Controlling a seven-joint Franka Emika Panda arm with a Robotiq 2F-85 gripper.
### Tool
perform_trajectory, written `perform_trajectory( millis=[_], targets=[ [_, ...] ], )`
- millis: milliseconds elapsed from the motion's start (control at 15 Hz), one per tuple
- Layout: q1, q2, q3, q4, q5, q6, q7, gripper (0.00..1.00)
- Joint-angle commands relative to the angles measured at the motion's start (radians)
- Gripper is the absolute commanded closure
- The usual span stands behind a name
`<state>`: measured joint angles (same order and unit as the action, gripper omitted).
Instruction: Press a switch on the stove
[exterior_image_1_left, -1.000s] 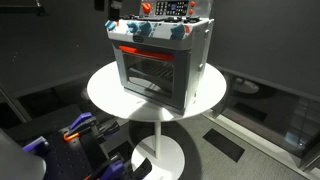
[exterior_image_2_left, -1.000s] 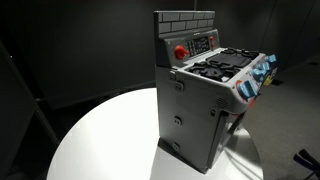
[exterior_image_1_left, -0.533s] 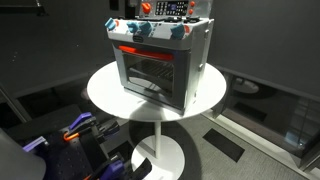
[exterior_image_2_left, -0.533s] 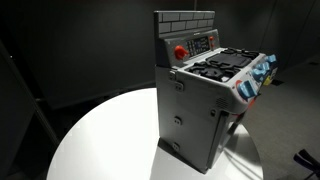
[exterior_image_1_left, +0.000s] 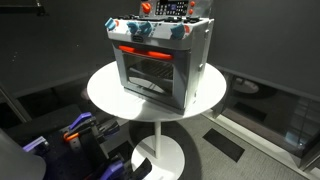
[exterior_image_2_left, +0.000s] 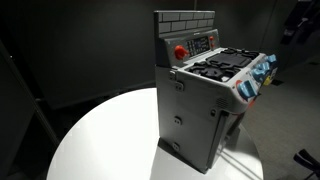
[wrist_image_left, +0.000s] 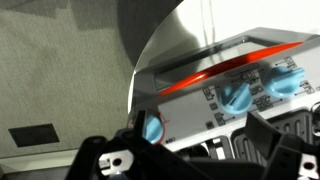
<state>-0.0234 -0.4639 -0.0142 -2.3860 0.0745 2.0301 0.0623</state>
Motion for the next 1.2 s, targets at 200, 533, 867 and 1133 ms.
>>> perform_trajectory(
  millis=[200,533,867,1133],
  targets=[
    [-0.019,0.166,0.058,0.14,-0.118,0.134,0.138,0.0],
    [-0.018,0.29,0.071,0.236,-0.197,0.191,0.239,0.0],
    [-0.004,0.4,0.062,0.341,-0.246,0.19,0.301,0.0],
    [0.011,0.473,0.055,0.423,-0.26,0.183,0.311,0.0]
  ],
)
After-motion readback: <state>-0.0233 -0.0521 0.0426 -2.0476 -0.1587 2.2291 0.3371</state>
